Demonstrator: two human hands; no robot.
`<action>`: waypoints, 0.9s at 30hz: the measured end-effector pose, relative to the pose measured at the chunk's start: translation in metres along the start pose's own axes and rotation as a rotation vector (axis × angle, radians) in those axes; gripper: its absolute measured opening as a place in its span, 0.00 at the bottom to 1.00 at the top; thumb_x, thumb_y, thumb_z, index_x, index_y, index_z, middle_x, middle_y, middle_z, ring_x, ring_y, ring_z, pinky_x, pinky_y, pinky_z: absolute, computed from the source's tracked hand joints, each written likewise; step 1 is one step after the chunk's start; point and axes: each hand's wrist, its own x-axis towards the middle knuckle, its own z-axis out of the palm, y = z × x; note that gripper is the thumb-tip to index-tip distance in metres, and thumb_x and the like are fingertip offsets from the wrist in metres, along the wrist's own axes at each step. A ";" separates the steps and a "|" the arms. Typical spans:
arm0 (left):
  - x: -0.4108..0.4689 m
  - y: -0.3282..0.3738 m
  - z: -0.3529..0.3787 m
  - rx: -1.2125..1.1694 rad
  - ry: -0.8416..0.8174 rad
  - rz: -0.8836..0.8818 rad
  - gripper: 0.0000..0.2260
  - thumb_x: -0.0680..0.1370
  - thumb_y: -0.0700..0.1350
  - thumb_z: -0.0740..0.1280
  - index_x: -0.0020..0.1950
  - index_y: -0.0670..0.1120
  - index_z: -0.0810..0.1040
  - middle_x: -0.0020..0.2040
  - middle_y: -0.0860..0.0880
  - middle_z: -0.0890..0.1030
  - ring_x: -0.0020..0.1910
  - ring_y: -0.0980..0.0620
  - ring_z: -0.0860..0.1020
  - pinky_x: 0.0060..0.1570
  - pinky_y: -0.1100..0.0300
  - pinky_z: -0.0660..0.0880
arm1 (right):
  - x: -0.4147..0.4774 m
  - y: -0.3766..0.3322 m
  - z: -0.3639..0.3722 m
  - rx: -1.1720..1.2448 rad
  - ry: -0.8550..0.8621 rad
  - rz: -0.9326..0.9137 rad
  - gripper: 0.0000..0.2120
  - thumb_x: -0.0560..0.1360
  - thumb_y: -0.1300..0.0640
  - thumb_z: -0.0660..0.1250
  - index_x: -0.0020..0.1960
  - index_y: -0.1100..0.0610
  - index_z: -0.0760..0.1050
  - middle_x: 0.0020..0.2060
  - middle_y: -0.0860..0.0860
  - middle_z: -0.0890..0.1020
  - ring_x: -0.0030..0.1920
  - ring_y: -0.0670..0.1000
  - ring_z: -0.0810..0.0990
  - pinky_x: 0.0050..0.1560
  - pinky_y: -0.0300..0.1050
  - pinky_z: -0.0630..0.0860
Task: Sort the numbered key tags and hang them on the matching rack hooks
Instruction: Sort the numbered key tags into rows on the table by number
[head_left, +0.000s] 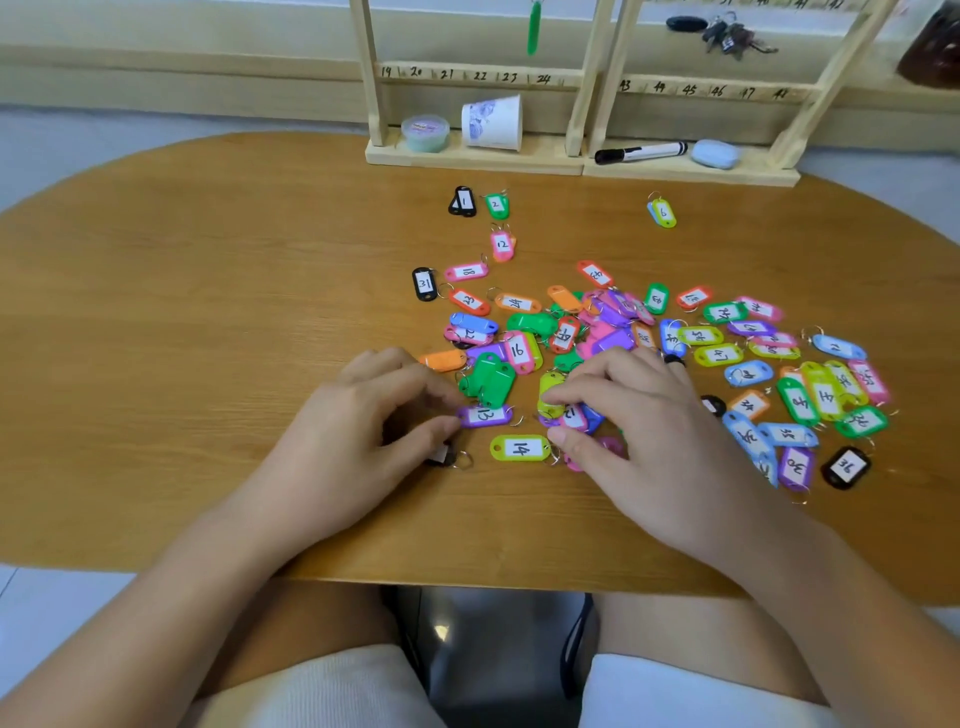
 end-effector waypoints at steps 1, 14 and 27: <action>0.002 0.002 0.003 0.024 -0.014 0.029 0.08 0.81 0.52 0.72 0.60 0.59 0.84 0.54 0.61 0.78 0.56 0.54 0.78 0.55 0.53 0.76 | -0.001 0.000 0.002 -0.025 0.006 -0.015 0.12 0.83 0.46 0.67 0.63 0.45 0.84 0.55 0.40 0.78 0.61 0.47 0.74 0.63 0.48 0.67; -0.008 0.007 0.002 0.164 -0.024 0.097 0.05 0.82 0.53 0.69 0.54 0.58 0.85 0.50 0.60 0.79 0.50 0.55 0.75 0.51 0.54 0.75 | -0.018 0.016 -0.001 -0.047 0.072 -0.062 0.06 0.81 0.51 0.68 0.54 0.49 0.84 0.55 0.42 0.80 0.60 0.50 0.77 0.59 0.54 0.70; 0.039 -0.002 0.006 0.113 0.098 -0.076 0.05 0.79 0.50 0.76 0.54 0.56 0.83 0.48 0.57 0.79 0.47 0.58 0.79 0.46 0.69 0.72 | -0.006 0.001 0.013 -0.183 0.159 0.177 0.18 0.75 0.33 0.70 0.50 0.48 0.80 0.49 0.44 0.75 0.55 0.52 0.73 0.56 0.52 0.68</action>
